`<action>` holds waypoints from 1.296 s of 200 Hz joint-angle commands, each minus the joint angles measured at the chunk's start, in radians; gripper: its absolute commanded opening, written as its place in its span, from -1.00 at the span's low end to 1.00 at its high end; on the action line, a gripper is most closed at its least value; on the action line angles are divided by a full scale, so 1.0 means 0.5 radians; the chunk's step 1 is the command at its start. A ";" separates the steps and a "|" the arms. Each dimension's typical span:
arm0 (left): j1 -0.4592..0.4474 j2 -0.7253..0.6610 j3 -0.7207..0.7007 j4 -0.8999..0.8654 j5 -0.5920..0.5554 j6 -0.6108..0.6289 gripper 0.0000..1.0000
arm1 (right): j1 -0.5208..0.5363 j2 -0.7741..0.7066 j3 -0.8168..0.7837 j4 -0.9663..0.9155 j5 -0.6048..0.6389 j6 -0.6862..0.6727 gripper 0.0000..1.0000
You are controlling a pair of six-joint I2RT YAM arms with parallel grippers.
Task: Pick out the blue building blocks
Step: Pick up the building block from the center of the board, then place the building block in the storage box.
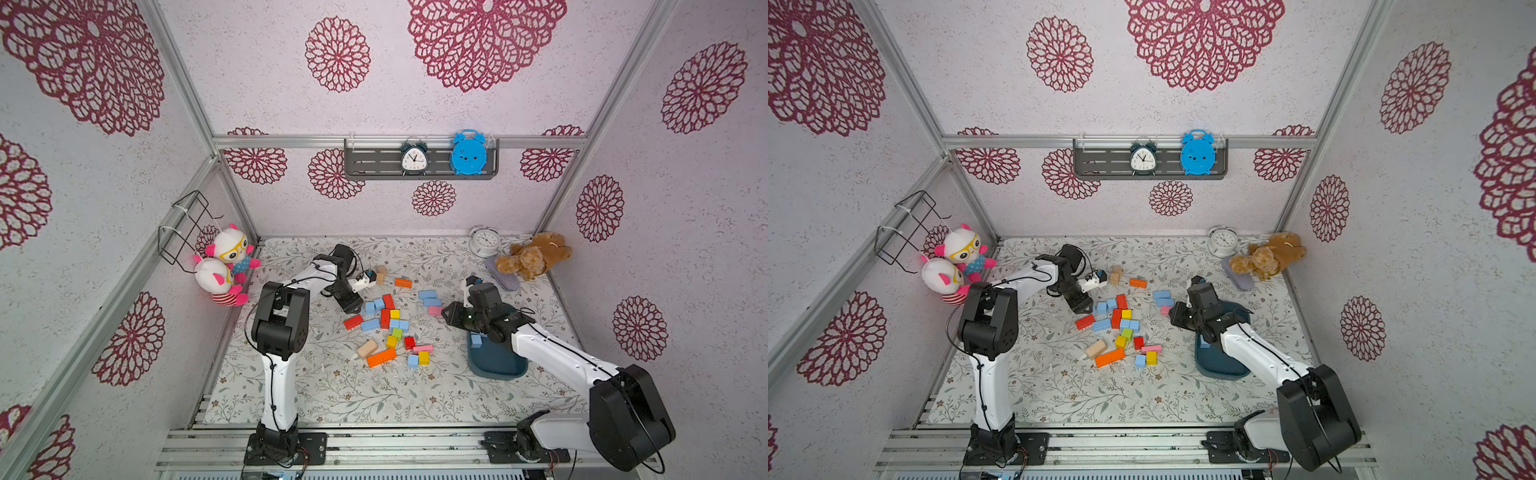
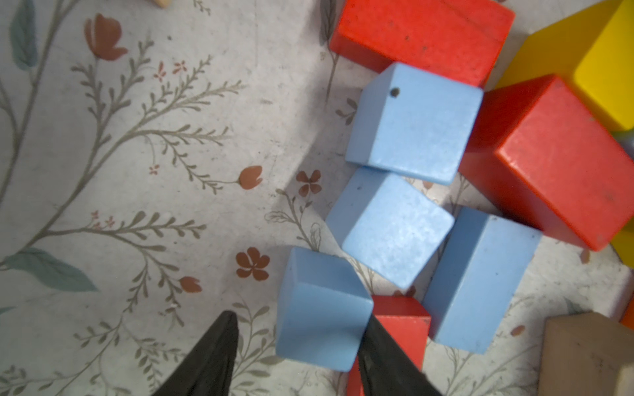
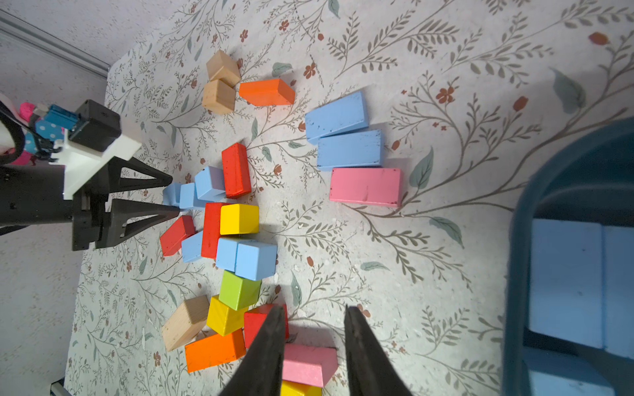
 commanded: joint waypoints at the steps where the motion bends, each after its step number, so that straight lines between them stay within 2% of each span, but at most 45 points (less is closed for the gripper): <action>1: -0.015 0.020 0.033 0.026 0.058 0.040 0.08 | 0.015 0.007 0.068 0.054 0.006 0.026 -0.34; 74: -0.016 -0.024 -0.018 0.135 0.161 0.018 -0.48 | 0.021 0.006 0.093 0.008 -0.044 0.038 -0.21; 93: -0.014 -0.062 -0.022 0.136 0.209 0.029 -0.56 | 0.018 0.022 0.111 0.000 -0.082 0.044 -0.16; 115: 0.001 -0.168 -0.061 0.148 0.388 0.100 -0.57 | 0.018 0.102 0.165 0.055 -0.234 0.085 -0.07; 144: 0.004 -0.324 -0.116 0.185 0.777 0.379 -0.55 | 0.020 0.274 0.311 0.156 -0.485 0.210 0.06; 169: 0.006 -0.325 0.036 0.116 1.027 0.412 -0.55 | 0.019 0.372 0.402 0.289 -0.633 0.358 0.13; 191: 0.002 -0.432 0.094 0.086 1.217 0.516 -0.56 | 0.035 0.464 0.471 0.428 -0.737 0.493 0.14; 220: -0.014 -0.451 0.135 0.082 1.318 0.551 -0.57 | 0.101 0.573 0.579 0.572 -0.819 0.632 0.15; 259: -0.064 -0.478 0.111 0.078 1.312 0.661 -0.57 | 0.159 0.692 0.684 0.700 -0.887 0.769 0.12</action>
